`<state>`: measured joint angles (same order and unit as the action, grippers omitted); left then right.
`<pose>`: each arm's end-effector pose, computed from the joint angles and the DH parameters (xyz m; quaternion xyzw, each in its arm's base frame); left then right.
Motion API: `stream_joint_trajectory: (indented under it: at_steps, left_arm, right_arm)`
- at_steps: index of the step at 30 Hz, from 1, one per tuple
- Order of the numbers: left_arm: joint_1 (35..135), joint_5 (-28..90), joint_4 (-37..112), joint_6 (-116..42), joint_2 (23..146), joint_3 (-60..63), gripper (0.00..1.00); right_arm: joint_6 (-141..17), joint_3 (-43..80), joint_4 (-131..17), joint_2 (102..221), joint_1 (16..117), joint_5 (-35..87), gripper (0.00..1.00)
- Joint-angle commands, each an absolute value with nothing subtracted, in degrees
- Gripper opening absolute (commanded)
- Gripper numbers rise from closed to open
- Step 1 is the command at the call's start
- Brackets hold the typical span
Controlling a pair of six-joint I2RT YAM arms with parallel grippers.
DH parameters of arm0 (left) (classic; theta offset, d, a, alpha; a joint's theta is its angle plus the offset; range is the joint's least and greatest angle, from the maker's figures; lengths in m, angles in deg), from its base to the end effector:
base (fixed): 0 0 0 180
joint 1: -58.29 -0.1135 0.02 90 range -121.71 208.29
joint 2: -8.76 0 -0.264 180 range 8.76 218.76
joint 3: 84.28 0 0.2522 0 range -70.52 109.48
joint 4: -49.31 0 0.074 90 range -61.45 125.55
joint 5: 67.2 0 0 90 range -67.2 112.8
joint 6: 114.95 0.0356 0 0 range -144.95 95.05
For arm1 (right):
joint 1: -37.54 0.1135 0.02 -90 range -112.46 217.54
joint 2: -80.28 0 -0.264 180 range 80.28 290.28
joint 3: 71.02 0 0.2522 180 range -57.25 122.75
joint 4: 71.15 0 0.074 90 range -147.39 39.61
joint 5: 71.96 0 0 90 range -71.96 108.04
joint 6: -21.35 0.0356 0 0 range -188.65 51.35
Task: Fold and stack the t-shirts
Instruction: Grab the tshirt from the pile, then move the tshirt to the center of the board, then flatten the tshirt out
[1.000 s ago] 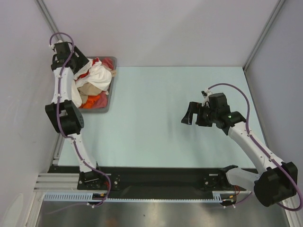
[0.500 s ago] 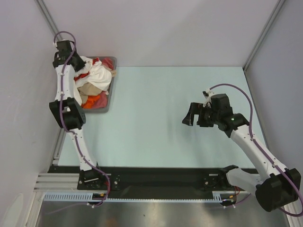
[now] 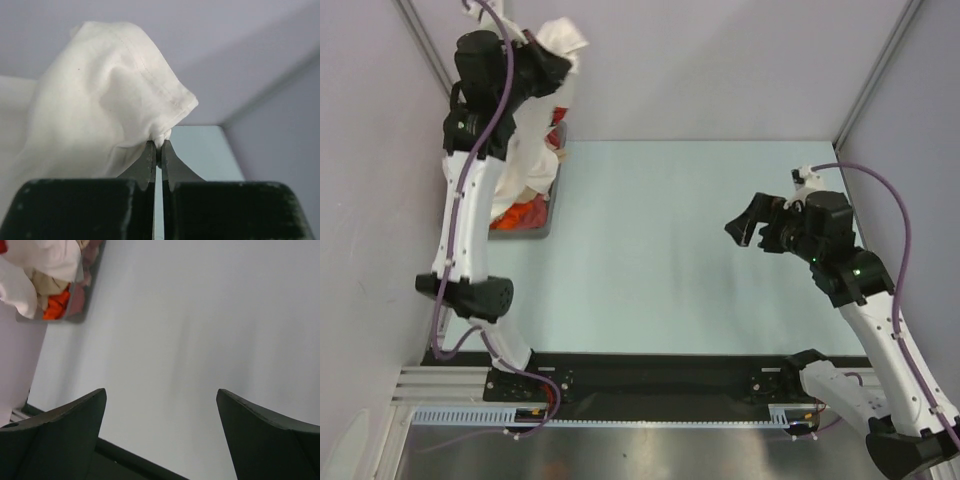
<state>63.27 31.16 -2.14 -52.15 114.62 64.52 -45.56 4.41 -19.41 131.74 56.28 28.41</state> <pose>0.3829 -0.0386 0.5231 -0.0989 0.7506 -0.2335 0.6102 0.1707 0.0647 0.3717 -0.0143 0.8538 0.2560 0.4531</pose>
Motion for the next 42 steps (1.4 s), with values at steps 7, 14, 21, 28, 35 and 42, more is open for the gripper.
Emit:
stream_joint_trajectory:
  at_steps: [7,14,21,28,35,42]
  left_arm:
    - [85.18,40.36,5.05,-51.05,101.66,40.61,0.68]
    - [88.09,35.99,6.02,-50.00,94.12,17.92,1.00]
    - [88.00,25.53,8.04,-51.58,81.45,-3.07,1.00]
    - [80.81,22.27,9.71,-50.88,78.27,-10.58,1.00]
    - [72.71,25.61,12.71,-47.98,96.00,0.56,0.99]
    - [72.71,22.98,7.53,-51.84,120.61,23.12,0.99]
  right_arm:
    - [-40.18,14.64,-9.58,125.90,53.54,14.71,1.00]
    - [-38.15,12.45,-5.10,120.36,53.01,12.05,1.00]
    - [-34.38,4.02,-3.95,122.73,53.18,19.96,0.98]
    - [-30.78,-4.25,-10.63,128.96,54.85,23.14,0.98]
    - [-31.03,-5.57,-14.06,133.54,56.78,21.73,0.98]
    - [-32.96,-7.42,-16.61,135.83,56.79,22.17,1.00]
